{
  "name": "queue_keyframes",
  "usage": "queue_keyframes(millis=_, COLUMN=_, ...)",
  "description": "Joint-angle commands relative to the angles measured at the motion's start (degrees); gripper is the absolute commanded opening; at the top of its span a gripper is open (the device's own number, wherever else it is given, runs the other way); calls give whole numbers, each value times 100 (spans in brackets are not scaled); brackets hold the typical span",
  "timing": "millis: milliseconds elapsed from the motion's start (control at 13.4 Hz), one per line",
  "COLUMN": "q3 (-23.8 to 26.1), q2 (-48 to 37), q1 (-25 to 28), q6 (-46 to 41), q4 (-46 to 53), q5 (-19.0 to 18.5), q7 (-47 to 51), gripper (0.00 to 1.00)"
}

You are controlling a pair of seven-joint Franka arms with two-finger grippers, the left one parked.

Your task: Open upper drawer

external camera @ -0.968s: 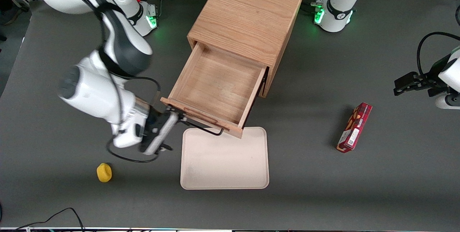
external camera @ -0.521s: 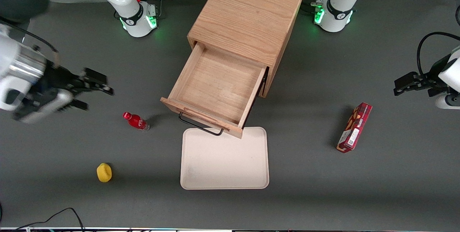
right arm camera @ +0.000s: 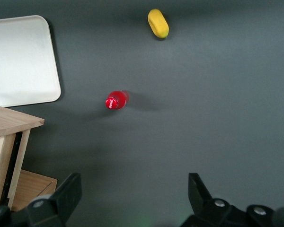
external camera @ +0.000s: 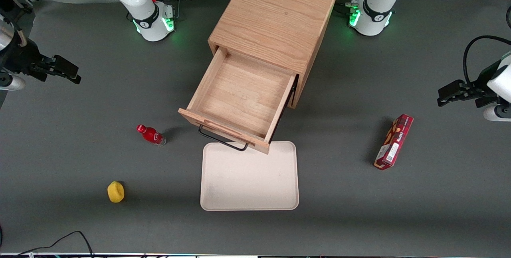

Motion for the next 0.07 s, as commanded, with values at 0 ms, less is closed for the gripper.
queue_keyframes(millis=0, q3=12, q2=-16, q1=55, q6=56, q4=-66, q5=-2, q7=118, gripper=100)
